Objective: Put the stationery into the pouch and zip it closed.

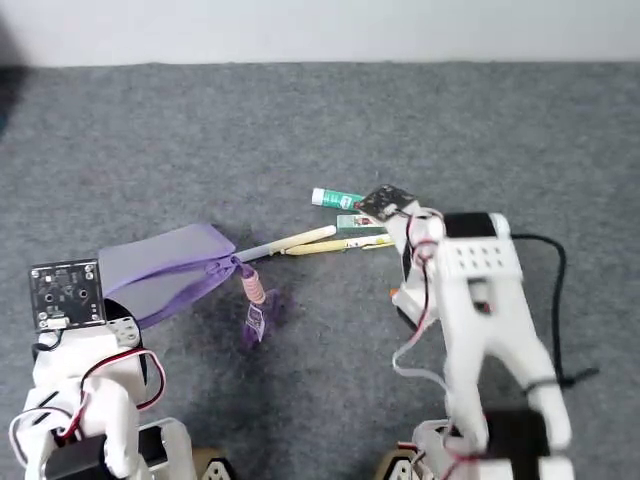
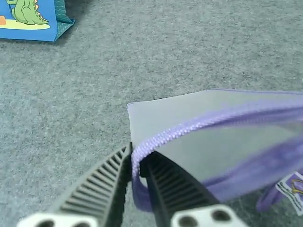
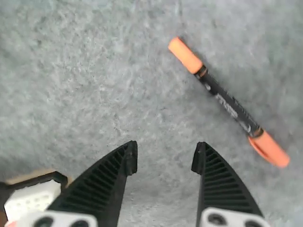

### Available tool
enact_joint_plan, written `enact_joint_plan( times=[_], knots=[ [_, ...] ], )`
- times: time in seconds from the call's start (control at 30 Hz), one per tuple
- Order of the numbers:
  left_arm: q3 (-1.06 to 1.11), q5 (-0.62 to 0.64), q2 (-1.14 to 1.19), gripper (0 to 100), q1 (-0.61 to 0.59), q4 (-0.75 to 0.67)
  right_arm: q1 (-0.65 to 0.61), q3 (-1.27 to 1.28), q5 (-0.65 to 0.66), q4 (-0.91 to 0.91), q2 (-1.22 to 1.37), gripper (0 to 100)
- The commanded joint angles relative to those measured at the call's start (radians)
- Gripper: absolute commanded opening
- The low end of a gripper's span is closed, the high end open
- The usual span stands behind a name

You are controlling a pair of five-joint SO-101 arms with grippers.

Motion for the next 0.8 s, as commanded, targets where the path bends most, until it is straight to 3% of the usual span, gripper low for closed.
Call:
enact_joint_plan(
  times=[0.0, 0.33, 0.63, 0.77],
  knots=[
    [-0.01, 0.0, 0.006, 1, -0.008, 0.003, 0.012, -0.135, 0.043, -0.028, 0.119, 18.7],
    [-0.012, 0.0, 0.006, 1, -0.008, 0.003, -0.019, -0.348, 0.115, -0.093, 0.38, 18.6],
    [-0.012, 0.0, 0.006, 1, -0.009, 0.003, -0.028, -0.359, 0.115, -0.154, 0.588, 18.2],
    [-0.012, 0.0, 0.006, 1, -0.009, 0.003, -0.03, -0.359, 0.115, -0.173, 0.599, 6.5]
  ],
)
